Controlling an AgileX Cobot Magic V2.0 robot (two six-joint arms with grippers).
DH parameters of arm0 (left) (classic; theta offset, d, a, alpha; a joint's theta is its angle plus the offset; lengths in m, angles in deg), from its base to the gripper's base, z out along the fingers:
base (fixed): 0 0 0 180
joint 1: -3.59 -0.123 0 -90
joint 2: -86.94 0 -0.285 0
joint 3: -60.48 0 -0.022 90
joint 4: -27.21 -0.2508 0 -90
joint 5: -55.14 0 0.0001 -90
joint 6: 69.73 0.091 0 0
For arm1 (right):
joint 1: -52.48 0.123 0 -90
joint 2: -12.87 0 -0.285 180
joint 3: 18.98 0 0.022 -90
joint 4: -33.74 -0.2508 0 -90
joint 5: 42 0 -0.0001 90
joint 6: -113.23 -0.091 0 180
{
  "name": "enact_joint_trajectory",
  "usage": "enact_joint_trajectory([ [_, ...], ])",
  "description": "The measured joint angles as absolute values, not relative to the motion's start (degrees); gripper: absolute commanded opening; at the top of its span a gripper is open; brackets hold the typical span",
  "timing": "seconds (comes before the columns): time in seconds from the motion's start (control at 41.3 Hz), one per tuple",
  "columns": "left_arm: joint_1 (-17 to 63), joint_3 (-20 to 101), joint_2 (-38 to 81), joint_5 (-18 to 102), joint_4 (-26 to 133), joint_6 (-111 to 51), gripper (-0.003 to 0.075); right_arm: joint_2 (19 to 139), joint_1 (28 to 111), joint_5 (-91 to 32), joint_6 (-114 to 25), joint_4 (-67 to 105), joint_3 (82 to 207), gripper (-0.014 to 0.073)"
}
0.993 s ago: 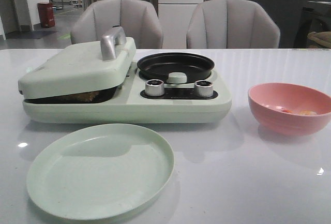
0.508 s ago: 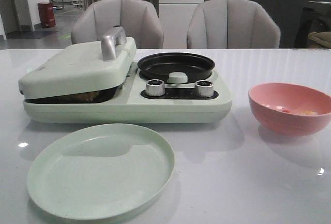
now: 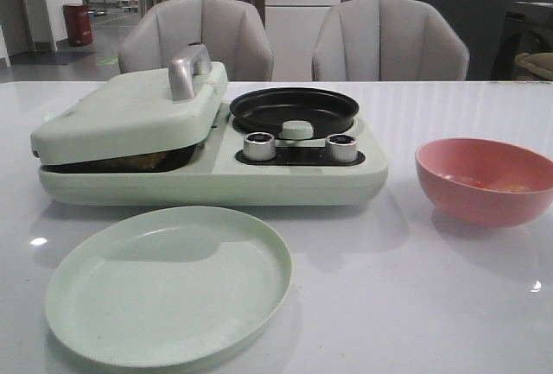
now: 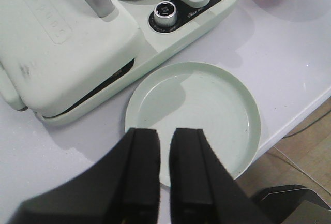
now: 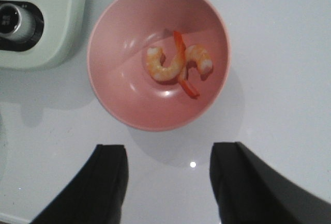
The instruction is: Make breakfast with bread and shrimp
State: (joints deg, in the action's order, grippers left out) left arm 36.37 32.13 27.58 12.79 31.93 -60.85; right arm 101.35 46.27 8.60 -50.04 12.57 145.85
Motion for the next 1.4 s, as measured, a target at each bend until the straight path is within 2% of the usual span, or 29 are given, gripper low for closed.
enact_joint_trajectory([
  [0.315, 36.37, 32.13, 27.58, 12.79, 31.93, -60.85, 0.0165, 114.20, 45.59, 5.80, -46.35, 12.15, 153.29, 0.0472],
  [0.823, 36.37, 32.13, 27.58, 12.79, 31.93, -60.85, 0.0165, 127.05, 45.59, -2.65, -44.81, 12.24, 154.26, 0.0465],
  [0.896, 36.37, 32.13, 27.58, 12.79, 31.93, -60.85, 0.0165, 128.16, 45.59, -3.55, -44.73, 12.24, 154.26, 0.0405],
  [1.017, 36.37, 32.13, 27.58, 12.79, 31.93, -60.85, 0.0165, 128.82, 45.59, -4.42, -44.73, 12.24, 154.26, 0.0244],
  [1.162, 36.37, 32.13, 27.58, 12.79, 31.93, -60.85, 0.0165, 128.82, 45.59, -4.89, -44.73, 11.86, 154.30, 0.0100],
  [1.283, 36.37, 32.13, 27.58, 12.79, 31.93, -60.85, 0.0165, 128.82, 45.59, -5.16, -44.34, 11.76, 154.30, 0.0022],
  [1.404, 36.37, 32.13, 27.58, 12.79, 31.93, -60.85, 0.0165, 128.82, 45.59, -5.16, -43.69, 11.66, 154.30, 0.0015],
])
